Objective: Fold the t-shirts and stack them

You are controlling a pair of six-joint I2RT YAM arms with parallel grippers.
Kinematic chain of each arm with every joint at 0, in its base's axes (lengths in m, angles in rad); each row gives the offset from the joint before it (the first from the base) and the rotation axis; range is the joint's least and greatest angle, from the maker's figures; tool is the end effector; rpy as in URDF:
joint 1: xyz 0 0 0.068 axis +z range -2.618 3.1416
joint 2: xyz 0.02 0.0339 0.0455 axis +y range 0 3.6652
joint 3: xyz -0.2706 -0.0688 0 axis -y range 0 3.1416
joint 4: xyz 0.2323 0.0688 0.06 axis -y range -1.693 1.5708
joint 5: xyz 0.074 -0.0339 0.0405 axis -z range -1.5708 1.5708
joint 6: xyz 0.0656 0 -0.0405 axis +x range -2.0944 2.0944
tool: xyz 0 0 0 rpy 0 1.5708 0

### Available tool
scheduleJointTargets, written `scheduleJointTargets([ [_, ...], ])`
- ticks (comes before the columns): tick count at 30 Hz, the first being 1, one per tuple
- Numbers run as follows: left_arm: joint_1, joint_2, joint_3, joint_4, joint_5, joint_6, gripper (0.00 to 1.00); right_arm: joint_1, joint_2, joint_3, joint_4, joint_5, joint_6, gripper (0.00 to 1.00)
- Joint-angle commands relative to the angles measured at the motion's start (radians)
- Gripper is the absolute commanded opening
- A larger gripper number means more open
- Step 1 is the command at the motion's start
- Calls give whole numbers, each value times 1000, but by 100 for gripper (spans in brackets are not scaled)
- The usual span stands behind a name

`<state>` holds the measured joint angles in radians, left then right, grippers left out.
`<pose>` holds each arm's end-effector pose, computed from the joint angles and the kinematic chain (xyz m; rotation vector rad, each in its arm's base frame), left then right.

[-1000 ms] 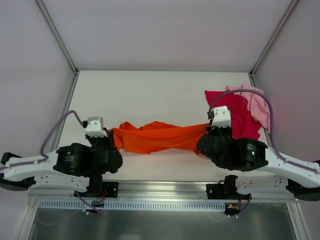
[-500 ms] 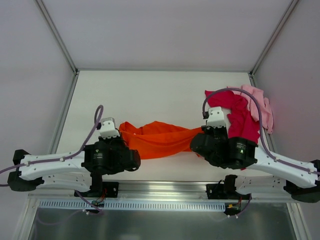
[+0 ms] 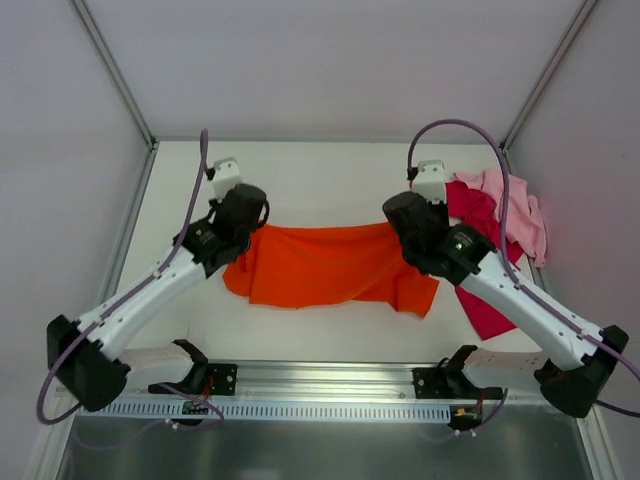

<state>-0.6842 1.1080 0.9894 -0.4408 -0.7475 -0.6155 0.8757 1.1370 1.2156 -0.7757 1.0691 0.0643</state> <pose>0.2145 -0.1174 0.3229 -0.3518 1.9392 -0.0439 0.1813 0.1276 0.3693 -0.2614 1.9103 -0.5880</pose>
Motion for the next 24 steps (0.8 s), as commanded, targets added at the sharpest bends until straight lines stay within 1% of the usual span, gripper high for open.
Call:
scheduleJointTargets([
  [1, 141, 177, 247, 106, 200, 160, 0, -171, 122, 111, 203, -154, -150, 1],
  [2, 165, 217, 290, 103, 206, 181, 0, -205, 154, 152, 222, -175, -165, 1],
  [3, 195, 296, 370, 103, 250, 180, 0, -239, 191, 182, 237, -196, -162, 1],
  [4, 256, 337, 409, 103, 269, 171, 0, -271, 228, 215, 240, -222, -150, 1],
  [5, 282, 372, 442, 111, 281, 160, 0, -321, 303, 244, 253, -269, -143, 1],
  [6, 310, 413, 519, 114, 327, 155, 0, -337, 341, 306, 278, -276, -141, 1],
  [7, 330, 499, 572, 116, 326, 164, 0, -349, 381, 337, 303, -258, -171, 1],
  [8, 350, 545, 630, 93, 306, 195, 0, -368, 459, 364, 329, -238, -193, 1],
  [9, 353, 632, 743, 87, 286, 216, 0, -379, 499, 428, 364, -233, -211, 1],
  [10, 359, 671, 793, 89, 280, 239, 0, -388, 536, 456, 387, -216, -246, 1],
  [11, 376, 702, 837, 90, 278, 259, 0, -412, 608, 490, 400, -216, -253, 1],
  [12, 390, 763, 923, 86, 284, 261, 0, -422, 645, 559, 415, -218, -262, 1],
  [14, 440, 831, 1021, 41, 347, 252, 0, -448, 714, 620, 437, -204, -313, 1],
  [15, 451, 895, 1122, 25, 353, 250, 0, -452, 772, 648, 459, -199, -336, 1],
  [17, 480, 938, 1211, 20, 382, 249, 0, -480, 820, 726, 478, -198, -366, 1],
  [18, 485, 963, 1230, 27, 385, 255, 0, -489, 855, 752, 478, -205, -366, 1],
  [20, 488, 980, 1259, 46, 392, 278, 0, -515, 877, 821, 486, -233, -382, 1],
  [21, 491, 995, 1303, 42, 383, 281, 0, -521, 900, 844, 490, -233, -392, 1],
  [22, 495, 995, 1315, 47, 375, 278, 0, -530, 911, 890, 492, -227, -403, 1],
  [24, 503, 975, 1312, 60, 372, 284, 0, -538, 908, 900, 525, -221, -444, 1],
])
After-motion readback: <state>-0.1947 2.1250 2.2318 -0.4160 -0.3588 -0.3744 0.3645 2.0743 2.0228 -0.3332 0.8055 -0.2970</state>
